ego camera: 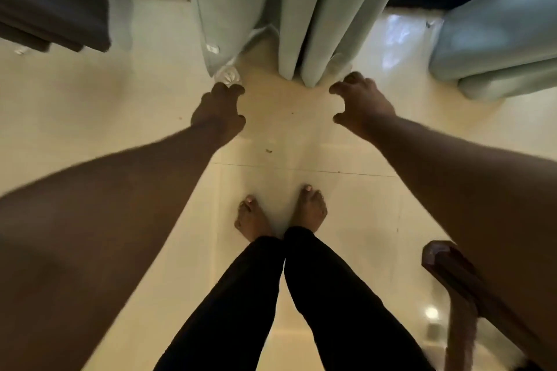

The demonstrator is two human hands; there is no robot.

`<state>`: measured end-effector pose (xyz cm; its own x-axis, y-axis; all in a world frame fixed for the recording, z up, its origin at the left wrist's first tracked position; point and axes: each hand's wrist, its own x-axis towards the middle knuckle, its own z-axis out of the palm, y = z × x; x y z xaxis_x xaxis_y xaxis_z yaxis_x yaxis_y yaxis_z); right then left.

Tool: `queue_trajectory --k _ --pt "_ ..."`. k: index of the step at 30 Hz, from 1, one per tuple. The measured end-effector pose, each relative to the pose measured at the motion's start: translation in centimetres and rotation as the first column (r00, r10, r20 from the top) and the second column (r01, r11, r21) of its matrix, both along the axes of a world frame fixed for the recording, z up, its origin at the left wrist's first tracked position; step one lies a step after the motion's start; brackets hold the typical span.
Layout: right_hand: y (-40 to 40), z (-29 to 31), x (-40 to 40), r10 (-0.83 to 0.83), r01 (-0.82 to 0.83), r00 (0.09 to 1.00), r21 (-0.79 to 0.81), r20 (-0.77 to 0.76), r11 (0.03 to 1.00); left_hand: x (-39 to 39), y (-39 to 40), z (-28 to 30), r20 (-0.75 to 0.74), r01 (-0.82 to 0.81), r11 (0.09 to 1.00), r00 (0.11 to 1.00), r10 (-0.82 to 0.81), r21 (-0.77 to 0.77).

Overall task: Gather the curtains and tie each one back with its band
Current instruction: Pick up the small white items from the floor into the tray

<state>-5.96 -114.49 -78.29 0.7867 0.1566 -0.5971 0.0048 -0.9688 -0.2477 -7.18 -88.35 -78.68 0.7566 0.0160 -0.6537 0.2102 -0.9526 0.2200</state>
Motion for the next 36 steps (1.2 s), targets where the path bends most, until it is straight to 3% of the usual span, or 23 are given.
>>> queue_trajectory --k 8,13,18,21,26,31,36 --pt "-2.4 -14.4 5.3 0.203 -0.193 0.978 -0.165 0.046 0.967 6.1 2.3 -15.7 0.007 0.095 0.994 0.995 -0.096 0.055" --pt "-3.1 -18.8 9.5 0.531 -0.470 0.836 -0.318 0.139 0.823 10.0 5.6 -21.3 -0.006 0.080 0.992 0.997 -0.080 0.101" --pt "-3.1 -19.8 12.1 0.575 -0.529 0.817 -0.339 0.044 0.778 11.2 6.1 -23.0 0.038 0.167 0.978 0.984 -0.173 0.122" --pt "-2.9 -19.6 12.4 0.538 -0.504 0.843 -0.316 0.024 0.804 10.7 5.3 -23.1 0.103 0.239 0.960 0.961 -0.255 0.145" --pt "-0.8 -17.5 11.7 0.313 -0.275 0.925 -0.190 0.215 0.942 9.8 3.6 -21.3 0.203 0.110 0.990 0.971 -0.126 0.090" --pt "1.6 -11.4 10.2 0.103 -0.088 0.962 -0.070 0.252 0.994 9.1 0.2 -14.8 0.280 0.124 0.992 0.951 -0.129 0.034" --pt "1.9 -3.5 2.8 0.077 -0.071 0.972 -0.038 0.220 0.997 5.0 -2.6 -4.7 0.246 0.195 0.981 0.951 -0.189 0.001"
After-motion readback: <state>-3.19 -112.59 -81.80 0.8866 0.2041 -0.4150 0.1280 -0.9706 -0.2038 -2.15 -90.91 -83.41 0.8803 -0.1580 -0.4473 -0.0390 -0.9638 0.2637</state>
